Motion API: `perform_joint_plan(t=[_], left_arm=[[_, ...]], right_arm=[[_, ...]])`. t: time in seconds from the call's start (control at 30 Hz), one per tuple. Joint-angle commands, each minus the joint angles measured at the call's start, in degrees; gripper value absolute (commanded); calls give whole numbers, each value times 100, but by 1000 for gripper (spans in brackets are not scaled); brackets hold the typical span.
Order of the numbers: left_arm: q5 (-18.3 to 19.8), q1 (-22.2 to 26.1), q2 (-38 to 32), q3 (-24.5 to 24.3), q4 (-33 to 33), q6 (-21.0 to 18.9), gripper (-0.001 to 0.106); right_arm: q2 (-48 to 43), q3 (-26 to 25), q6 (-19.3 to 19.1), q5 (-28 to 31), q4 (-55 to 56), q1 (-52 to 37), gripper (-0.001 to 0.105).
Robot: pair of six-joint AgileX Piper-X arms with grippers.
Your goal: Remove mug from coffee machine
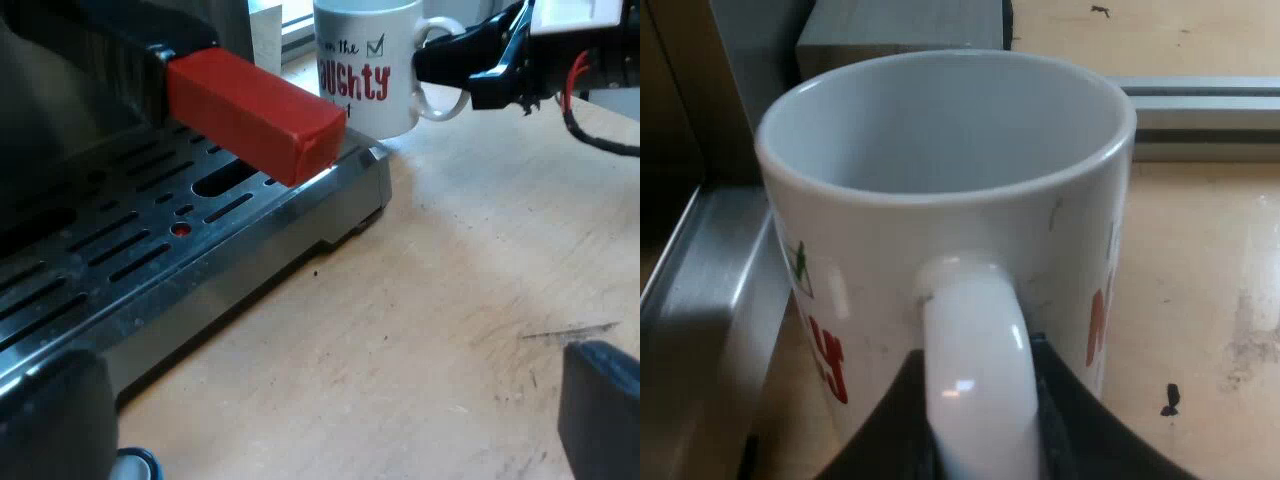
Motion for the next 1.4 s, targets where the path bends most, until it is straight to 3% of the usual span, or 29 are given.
perform_joint_plan(t=[0.03, 0.43, 0.53, 0.6, 0.73, 0.97, 1.07, 1.2, 1.4], left_arm=[[-81, -34, 20, -24, -102, -63, 90], [-63, -34, 20, -24, -63, -63, 90], [-63, -34, 20, -24, -63, -63, 90], [-63, -34, 20, -24, -63, -63, 90], [-44, -34, 20, -24, -63, -63, 90], [72, -34, 20, -24, -63, -63, 90], [72, -34, 20, -24, -63, -63, 90], [72, -34, 20, -24, -63, -63, 90], [72, -34, 20, -24, -63, -63, 90]], right_arm=[[129, -67, -81, 23, -572, -23, 0], [272, -67, -81, 34, -361, -23, 2], [272, -67, -81, 34, -226, -23, 18], [272, -67, -81, 34, -70, -23, 38], [272, -67, -58, 34, 133, -23, 54], [254, -67, -58, 34, 175, -10, 54], [69, -67, 141, 34, 317, -11, 54], [-471, -67, 182, 23, 997, -11, 54], [-1859, -103, 182, 10, 2908, -11, 54]])
